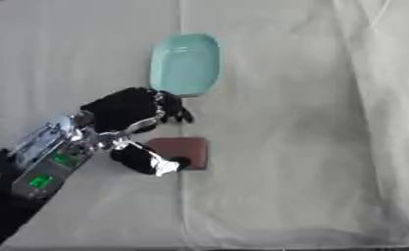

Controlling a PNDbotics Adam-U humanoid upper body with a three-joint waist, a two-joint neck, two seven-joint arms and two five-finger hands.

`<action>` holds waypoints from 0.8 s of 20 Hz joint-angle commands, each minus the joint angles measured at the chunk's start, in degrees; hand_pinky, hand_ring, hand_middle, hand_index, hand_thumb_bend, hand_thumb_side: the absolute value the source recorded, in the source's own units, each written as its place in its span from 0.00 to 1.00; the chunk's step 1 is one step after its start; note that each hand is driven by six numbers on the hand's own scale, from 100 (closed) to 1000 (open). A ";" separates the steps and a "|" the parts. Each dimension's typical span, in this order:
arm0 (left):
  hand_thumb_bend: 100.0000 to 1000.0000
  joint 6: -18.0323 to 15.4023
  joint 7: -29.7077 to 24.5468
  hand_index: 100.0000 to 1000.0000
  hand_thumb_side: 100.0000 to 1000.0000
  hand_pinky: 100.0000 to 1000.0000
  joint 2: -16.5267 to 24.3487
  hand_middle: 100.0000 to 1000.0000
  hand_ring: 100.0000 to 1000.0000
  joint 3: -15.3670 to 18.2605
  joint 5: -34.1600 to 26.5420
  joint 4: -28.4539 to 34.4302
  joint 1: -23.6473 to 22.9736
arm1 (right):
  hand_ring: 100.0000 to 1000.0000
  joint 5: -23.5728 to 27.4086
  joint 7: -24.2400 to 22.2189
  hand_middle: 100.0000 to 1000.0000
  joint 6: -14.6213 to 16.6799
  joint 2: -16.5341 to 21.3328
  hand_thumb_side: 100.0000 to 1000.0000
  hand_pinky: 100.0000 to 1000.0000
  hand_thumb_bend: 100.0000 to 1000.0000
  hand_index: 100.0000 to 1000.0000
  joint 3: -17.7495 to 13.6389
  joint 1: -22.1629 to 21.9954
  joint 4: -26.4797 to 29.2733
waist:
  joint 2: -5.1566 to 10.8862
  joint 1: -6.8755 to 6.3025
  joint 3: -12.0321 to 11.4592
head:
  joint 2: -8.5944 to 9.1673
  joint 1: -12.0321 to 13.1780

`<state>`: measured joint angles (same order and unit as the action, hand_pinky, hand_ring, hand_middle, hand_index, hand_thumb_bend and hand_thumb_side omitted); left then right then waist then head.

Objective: Pick up objects on the table and place them in the box.

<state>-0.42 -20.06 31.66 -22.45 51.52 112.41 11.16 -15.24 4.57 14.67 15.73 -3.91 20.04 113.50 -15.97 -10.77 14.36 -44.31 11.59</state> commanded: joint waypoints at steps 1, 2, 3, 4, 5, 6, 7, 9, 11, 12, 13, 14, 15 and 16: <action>0.27 0.36 0.75 0.76 0.64 0.31 -0.04 0.55 0.49 0.99 0.73 -0.18 -0.65 | 0.54 0.00 0.11 0.79 0.22 1.18 0.44 0.30 0.00 0.78 -0.28 0.97 1.10 | 0.64 0.39 -0.02 | 0.20 -0.15; 0.27 0.37 0.91 0.76 0.64 0.31 -0.19 0.55 0.49 1.02 0.80 -0.41 -0.98 | 0.54 -0.01 0.10 0.79 0.22 1.20 0.44 0.30 0.00 0.78 -0.27 0.98 1.10 | 0.62 0.38 -0.05 | 0.20 -0.17; 0.27 0.35 1.07 0.76 0.64 0.31 -0.31 0.55 0.49 1.04 0.86 -0.58 -1.30 | 0.54 -0.01 0.09 0.79 0.21 1.21 0.44 0.30 0.00 0.78 -0.26 0.98 1.10 | 0.62 0.37 -0.08 | 0.20 -0.19; 0.27 0.32 1.19 0.76 0.64 0.31 -0.38 0.55 0.50 1.05 0.90 -0.68 -1.58 | 0.54 -0.01 0.07 0.79 0.21 1.22 0.44 0.30 0.00 0.78 -0.24 1.00 1.10 | 0.62 0.35 -0.12 | 0.20 -0.21; 0.27 0.27 1.30 0.76 0.64 0.31 -0.39 0.55 0.50 1.06 0.94 -0.69 -1.86 | 0.54 -0.02 0.06 0.79 0.21 1.23 0.44 0.30 0.00 0.78 -0.23 1.01 1.10 | 0.64 0.34 -0.16 | 0.20 -0.24; 0.27 0.23 1.38 0.76 0.65 0.31 -0.39 0.56 0.50 1.07 0.97 -0.67 -2.06 | 0.54 -0.02 0.05 0.79 0.21 1.23 0.44 0.30 0.00 0.78 -0.22 1.03 1.10 | 0.65 0.34 -0.19 | 0.20 -0.26; 0.27 0.20 1.43 0.76 0.65 0.31 -0.36 0.55 0.50 1.10 0.99 -0.60 -2.27 | 0.54 -0.03 0.03 0.79 0.22 1.24 0.44 0.30 0.00 0.78 -0.19 1.05 1.10 | 0.67 0.33 -0.22 | 0.20 -0.29; 0.27 0.17 1.48 0.76 0.65 0.32 -0.24 0.56 0.50 1.16 1.03 -0.44 -2.61 | 0.54 -0.05 0.00 0.79 0.23 1.24 0.44 0.30 0.00 0.78 -0.15 1.09 1.10 | 0.70 0.32 -0.22 | 0.20 -0.37; 0.27 0.14 1.45 0.76 0.65 0.32 0.00 0.56 0.50 1.21 1.08 -0.28 -2.92 | 0.54 -0.08 -0.02 0.79 0.23 1.26 0.44 0.30 0.00 0.78 -0.13 1.13 1.10 | 0.73 0.33 -0.18 | 0.20 -0.44; 0.28 0.12 1.41 0.76 0.65 0.32 0.12 0.56 0.50 1.22 1.11 -0.22 -3.04 | 0.54 -0.09 -0.02 0.79 0.22 1.27 0.44 0.30 0.00 0.78 -0.12 1.14 1.10 | 0.75 0.33 -0.15 | 0.20 -0.46; 0.28 0.07 1.34 0.76 0.65 0.33 0.31 0.56 0.50 1.19 1.14 -0.15 -3.15 | 0.54 -0.10 -0.02 0.79 0.22 1.27 0.44 0.30 0.00 0.78 -0.11 1.17 1.10 | 0.79 0.33 -0.11 | 0.20 -0.50; 0.28 -0.01 1.25 0.77 0.65 0.33 0.51 0.57 0.51 1.14 1.18 -0.07 -3.21 | 0.54 -0.12 -0.02 0.79 0.22 1.27 0.44 0.30 0.00 0.78 -0.10 1.18 1.10 | 0.81 0.32 -0.08 | 0.20 -0.53; 0.29 -0.15 1.10 0.77 0.65 0.33 0.85 0.57 0.51 1.01 1.24 -0.01 -3.23 | 0.54 -0.13 -0.03 0.79 0.21 1.28 0.44 0.30 0.00 0.78 -0.08 1.18 1.10 | 0.84 0.31 -0.04 | 0.20 -0.57; 0.31 -0.33 0.90 0.77 0.65 0.35 1.25 0.58 0.52 0.84 1.31 0.04 -3.22 | 0.54 -0.14 -0.05 0.79 0.21 1.30 0.44 0.30 0.00 0.78 -0.06 1.18 1.10 | 0.87 0.29 -0.01 | 0.20 -0.57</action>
<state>-0.55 -18.88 31.01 -21.78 52.42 111.90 8.10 -15.24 4.56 14.67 16.15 -3.89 20.52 113.50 -15.99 -10.81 14.35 -44.31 11.55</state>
